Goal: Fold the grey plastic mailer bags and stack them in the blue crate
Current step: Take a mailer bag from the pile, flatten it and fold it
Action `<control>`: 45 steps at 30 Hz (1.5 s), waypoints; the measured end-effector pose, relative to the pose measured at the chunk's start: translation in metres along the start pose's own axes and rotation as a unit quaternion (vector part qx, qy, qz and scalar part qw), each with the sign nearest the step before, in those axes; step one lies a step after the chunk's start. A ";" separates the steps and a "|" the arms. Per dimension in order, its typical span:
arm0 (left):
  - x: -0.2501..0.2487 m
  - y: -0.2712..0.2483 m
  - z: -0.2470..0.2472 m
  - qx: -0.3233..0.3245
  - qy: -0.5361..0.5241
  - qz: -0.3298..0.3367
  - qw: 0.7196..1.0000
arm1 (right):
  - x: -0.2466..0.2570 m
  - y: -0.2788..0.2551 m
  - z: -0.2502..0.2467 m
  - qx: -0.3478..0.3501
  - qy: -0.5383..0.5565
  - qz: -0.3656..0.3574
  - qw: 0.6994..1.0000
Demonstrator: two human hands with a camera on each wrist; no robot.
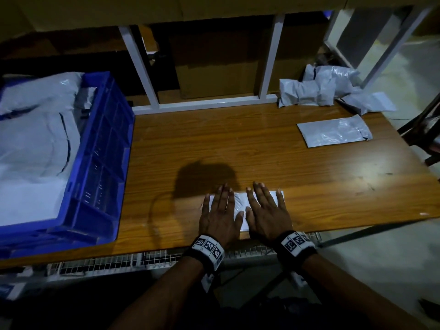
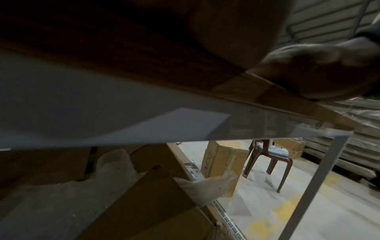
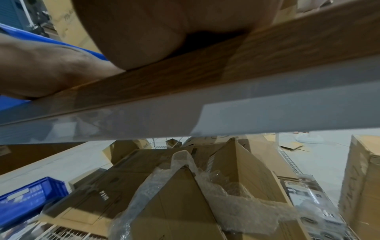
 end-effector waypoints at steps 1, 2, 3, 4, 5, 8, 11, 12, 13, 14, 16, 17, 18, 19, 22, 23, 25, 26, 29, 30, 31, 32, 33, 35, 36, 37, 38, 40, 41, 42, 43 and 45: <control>0.000 0.001 0.000 0.000 -0.001 -0.002 1.000 | 0.000 0.001 0.000 0.008 0.000 0.001 1.000; 0.000 0.001 0.000 0.003 -0.002 -0.004 1.000 | -0.001 0.001 0.001 0.020 0.001 0.002 1.000; 0.000 0.001 0.000 0.007 -0.003 -0.005 1.000 | -0.001 0.002 0.002 0.033 0.004 0.003 0.999; 0.001 0.000 -0.001 0.008 -0.004 -0.006 1.000 | -0.001 0.003 0.003 0.045 0.007 0.004 0.999; 0.001 -0.001 -0.003 0.004 -0.002 -0.006 1.000 | -0.002 0.003 0.003 0.056 0.010 0.007 0.998; -0.001 0.000 -0.004 0.017 -0.013 -0.006 1.000 | -0.003 0.002 0.009 0.106 0.018 0.001 0.994; 0.002 0.004 -0.010 0.037 -0.021 0.010 0.999 | -0.007 0.000 0.002 0.131 0.071 -0.012 0.989; 0.003 0.007 -0.017 0.044 -0.023 0.017 0.999 | -0.013 0.000 -0.005 0.126 0.100 -0.008 0.987; 0.006 0.010 -0.024 0.047 -0.023 0.022 0.998 | -0.020 0.001 -0.013 0.115 0.119 -0.007 0.986; 0.009 0.013 -0.031 0.049 -0.020 0.027 0.998 | -0.026 0.001 -0.023 0.097 0.121 -0.014 0.988; 0.015 0.018 -0.041 0.062 -0.019 0.037 0.997 | -0.030 0.003 -0.041 0.083 0.104 -0.038 0.990; 0.018 0.020 -0.046 0.071 -0.021 0.040 0.996 | -0.029 0.004 -0.045 0.092 0.107 -0.042 0.989; 0.019 0.022 -0.054 0.075 -0.023 0.041 0.996 | -0.029 0.006 -0.048 0.108 0.120 -0.034 0.986; 0.021 0.023 -0.062 0.074 -0.035 0.039 0.996 | -0.029 0.007 -0.048 0.124 0.141 -0.023 0.982; 0.023 0.023 -0.095 0.038 -0.095 0.044 0.994 | -0.030 0.011 -0.056 0.122 0.148 -0.024 0.981; 0.025 0.022 -0.111 -0.002 -0.108 0.054 0.993 | -0.030 0.012 -0.069 0.077 0.128 -0.039 0.988; 0.034 0.016 -0.143 -0.103 -0.136 0.087 0.981 | -0.027 0.007 -0.106 -0.059 0.085 -0.070 0.992; 0.038 0.011 -0.155 -0.145 -0.151 0.111 0.971 | -0.024 0.002 -0.124 -0.127 0.063 -0.090 0.986; 0.048 -0.006 -0.167 -0.231 -0.173 0.153 0.945 | -0.012 -0.016 -0.150 -0.240 0.007 -0.121 0.963; 0.050 -0.012 -0.165 -0.239 -0.178 0.155 0.942 | -0.008 -0.019 -0.144 -0.242 0.003 -0.125 0.962; 0.050 -0.018 -0.155 -0.238 -0.183 0.156 0.941 | -0.003 -0.022 -0.133 -0.229 0.005 -0.130 0.965; 0.050 -0.023 -0.141 -0.221 -0.188 0.153 0.945 | 0.000 -0.025 -0.117 -0.201 0.012 -0.132 0.971; 0.051 -0.029 -0.124 -0.199 -0.191 0.152 0.949 | 0.004 -0.028 -0.097 -0.161 0.019 -0.132 0.978; 0.057 -0.041 -0.087 -0.166 -0.191 0.142 0.957 | 0.009 -0.038 -0.060 -0.078 0.025 -0.121 0.989; 0.061 -0.048 -0.070 -0.152 -0.188 0.135 0.961 | 0.011 -0.044 -0.049 -0.054 0.026 -0.110 0.992; 0.064 -0.054 -0.056 -0.141 -0.180 0.126 0.965 | 0.012 -0.049 -0.044 -0.046 0.029 -0.102 0.993; 0.066 -0.061 -0.048 -0.138 -0.168 0.115 0.969 | 0.012 -0.052 -0.044 -0.052 0.036 -0.097 0.993; 0.067 -0.069 -0.045 -0.145 -0.154 0.108 0.971 | 0.012 -0.053 -0.052 -0.086 0.047 -0.095 0.991; 0.064 -0.071 -0.050 -0.158 -0.157 0.110 0.969 | 0.012 -0.049 -0.058 -0.104 0.055 -0.097 0.988; 0.061 -0.069 -0.056 -0.174 -0.163 0.110 0.965 | 0.014 -0.043 -0.063 -0.123 0.065 -0.103 0.985; 0.056 -0.066 -0.064 -0.193 -0.169 0.110 0.960 | 0.016 -0.034 -0.068 -0.144 0.073 -0.113 0.980; 0.041 -0.051 -0.072 -0.199 -0.161 0.101 0.961 | 0.022 -0.014 -0.073 -0.161 0.079 -0.127 0.976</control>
Point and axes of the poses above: each hand's wrist, its own y-axis towards the middle knuckle, its own z-axis out of the palm, x = y × z, the point moved 10 cm from there along y, towards the middle knuckle, and after that the axes turned 13 degrees about -z, right-handed, at the moved point
